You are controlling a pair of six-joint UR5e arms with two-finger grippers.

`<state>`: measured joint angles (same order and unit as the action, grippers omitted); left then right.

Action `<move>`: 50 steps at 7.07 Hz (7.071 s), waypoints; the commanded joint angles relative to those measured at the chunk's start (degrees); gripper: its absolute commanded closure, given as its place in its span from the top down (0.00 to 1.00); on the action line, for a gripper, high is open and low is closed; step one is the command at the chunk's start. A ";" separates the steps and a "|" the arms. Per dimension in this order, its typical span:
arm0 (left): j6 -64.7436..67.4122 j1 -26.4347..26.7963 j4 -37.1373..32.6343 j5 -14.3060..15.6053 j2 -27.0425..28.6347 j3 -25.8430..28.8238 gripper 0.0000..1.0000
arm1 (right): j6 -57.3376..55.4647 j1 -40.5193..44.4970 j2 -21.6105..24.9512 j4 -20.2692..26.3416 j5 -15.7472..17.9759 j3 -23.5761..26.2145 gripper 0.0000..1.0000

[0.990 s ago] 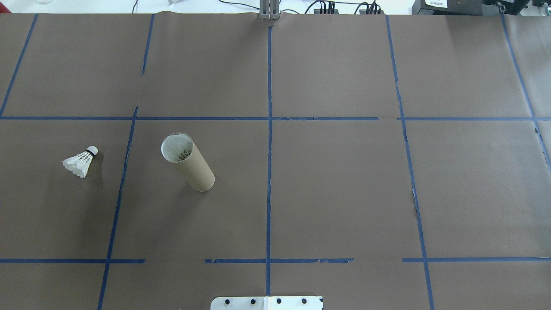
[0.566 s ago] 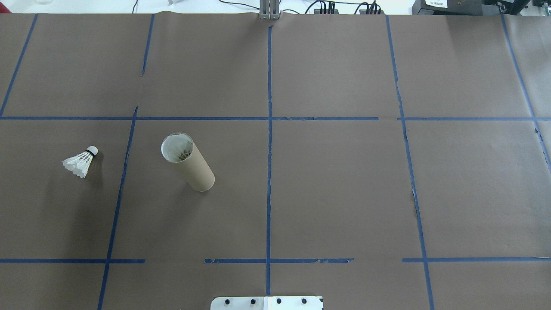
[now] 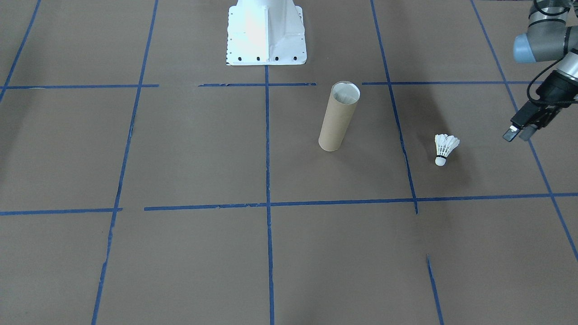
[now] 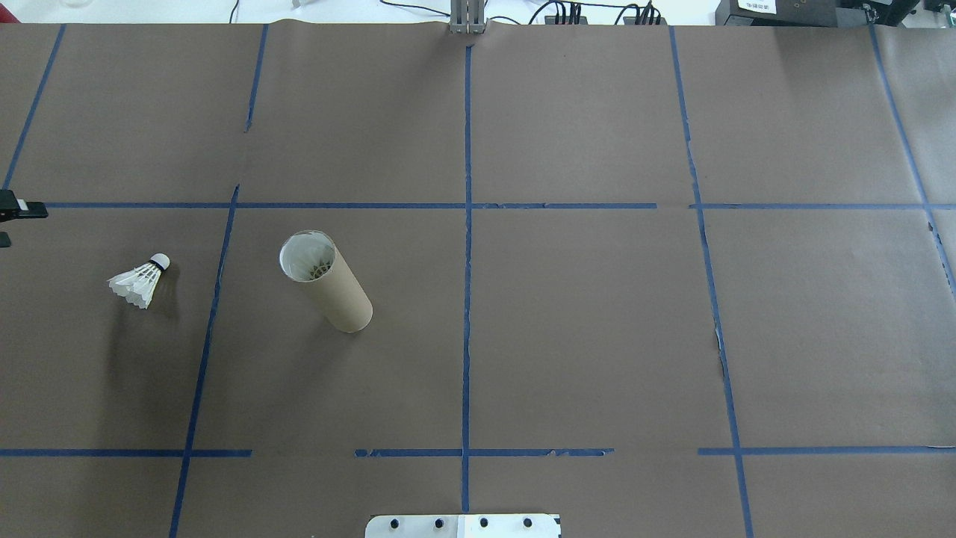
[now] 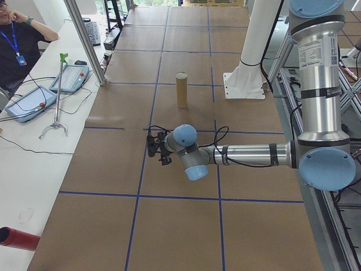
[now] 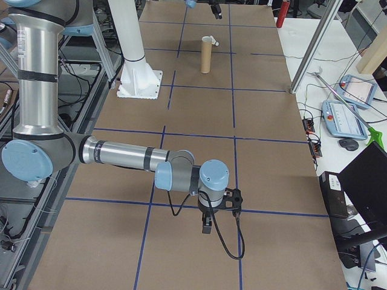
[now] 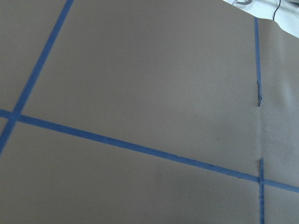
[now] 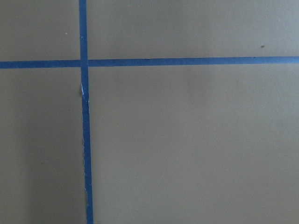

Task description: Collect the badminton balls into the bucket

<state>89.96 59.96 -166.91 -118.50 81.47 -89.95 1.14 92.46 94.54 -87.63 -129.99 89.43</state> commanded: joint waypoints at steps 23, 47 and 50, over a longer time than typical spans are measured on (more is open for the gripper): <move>16.05 -9.33 31.95 -14.92 5.33 -22.99 0.00 | 0.00 0.00 -0.06 0.00 0.00 0.13 1.00; -16.31 -14.26 129.03 -9.21 61.53 -19.21 0.00 | 0.00 0.00 -0.06 0.00 0.00 0.04 1.00; -16.83 -14.26 127.28 -8.94 60.66 -17.55 0.00 | 0.00 0.00 0.03 0.00 -0.09 0.04 1.00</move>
<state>73.28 45.71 -38.49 -127.53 142.56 -108.18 1.14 92.46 94.50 -87.63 -130.03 89.47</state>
